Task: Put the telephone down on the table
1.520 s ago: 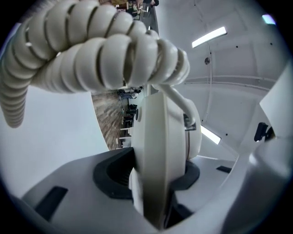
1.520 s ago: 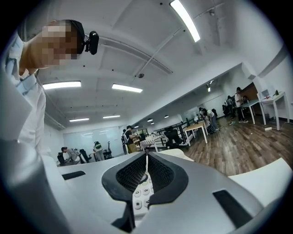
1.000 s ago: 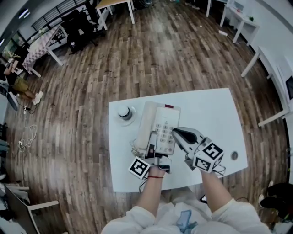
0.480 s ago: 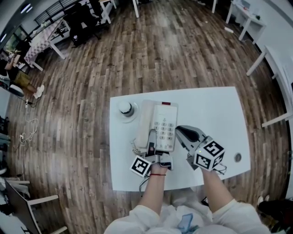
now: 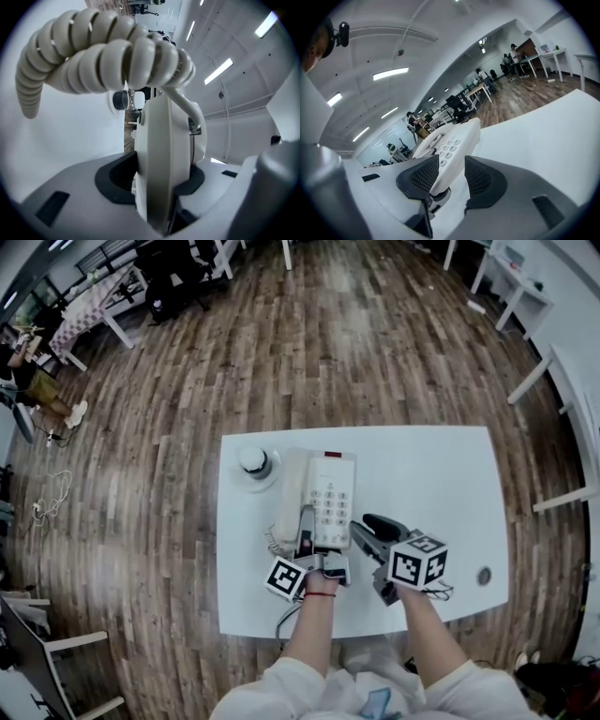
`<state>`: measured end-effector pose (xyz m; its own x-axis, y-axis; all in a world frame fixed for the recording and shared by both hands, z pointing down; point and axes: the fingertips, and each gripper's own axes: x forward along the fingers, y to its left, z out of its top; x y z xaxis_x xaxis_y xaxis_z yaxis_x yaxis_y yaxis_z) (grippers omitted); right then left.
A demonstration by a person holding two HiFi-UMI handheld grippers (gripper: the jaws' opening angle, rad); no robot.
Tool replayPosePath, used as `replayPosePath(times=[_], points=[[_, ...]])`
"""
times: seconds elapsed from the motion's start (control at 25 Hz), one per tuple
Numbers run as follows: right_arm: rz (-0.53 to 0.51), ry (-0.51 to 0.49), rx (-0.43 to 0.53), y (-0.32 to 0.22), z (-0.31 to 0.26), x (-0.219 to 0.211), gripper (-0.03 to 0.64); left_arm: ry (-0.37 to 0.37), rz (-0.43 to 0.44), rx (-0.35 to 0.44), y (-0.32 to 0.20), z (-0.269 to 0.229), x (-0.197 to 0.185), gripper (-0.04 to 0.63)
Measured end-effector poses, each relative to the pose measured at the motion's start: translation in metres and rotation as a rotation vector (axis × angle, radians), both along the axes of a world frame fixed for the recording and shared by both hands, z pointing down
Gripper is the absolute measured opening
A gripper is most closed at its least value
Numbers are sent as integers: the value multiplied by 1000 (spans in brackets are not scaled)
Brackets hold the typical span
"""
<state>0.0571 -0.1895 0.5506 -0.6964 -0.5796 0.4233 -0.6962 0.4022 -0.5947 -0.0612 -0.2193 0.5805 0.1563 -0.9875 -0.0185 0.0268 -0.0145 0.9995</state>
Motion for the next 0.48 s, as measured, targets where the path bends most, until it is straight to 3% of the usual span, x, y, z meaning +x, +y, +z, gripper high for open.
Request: replayPosePath(times=[0.16, 0.48], points=[[7, 16, -60, 0, 21, 2, 173, 5, -15, -36, -2, 18, 4, 170], [7, 29, -73, -10, 38, 9, 173, 1, -34, -50, -17, 36, 12, 170]])
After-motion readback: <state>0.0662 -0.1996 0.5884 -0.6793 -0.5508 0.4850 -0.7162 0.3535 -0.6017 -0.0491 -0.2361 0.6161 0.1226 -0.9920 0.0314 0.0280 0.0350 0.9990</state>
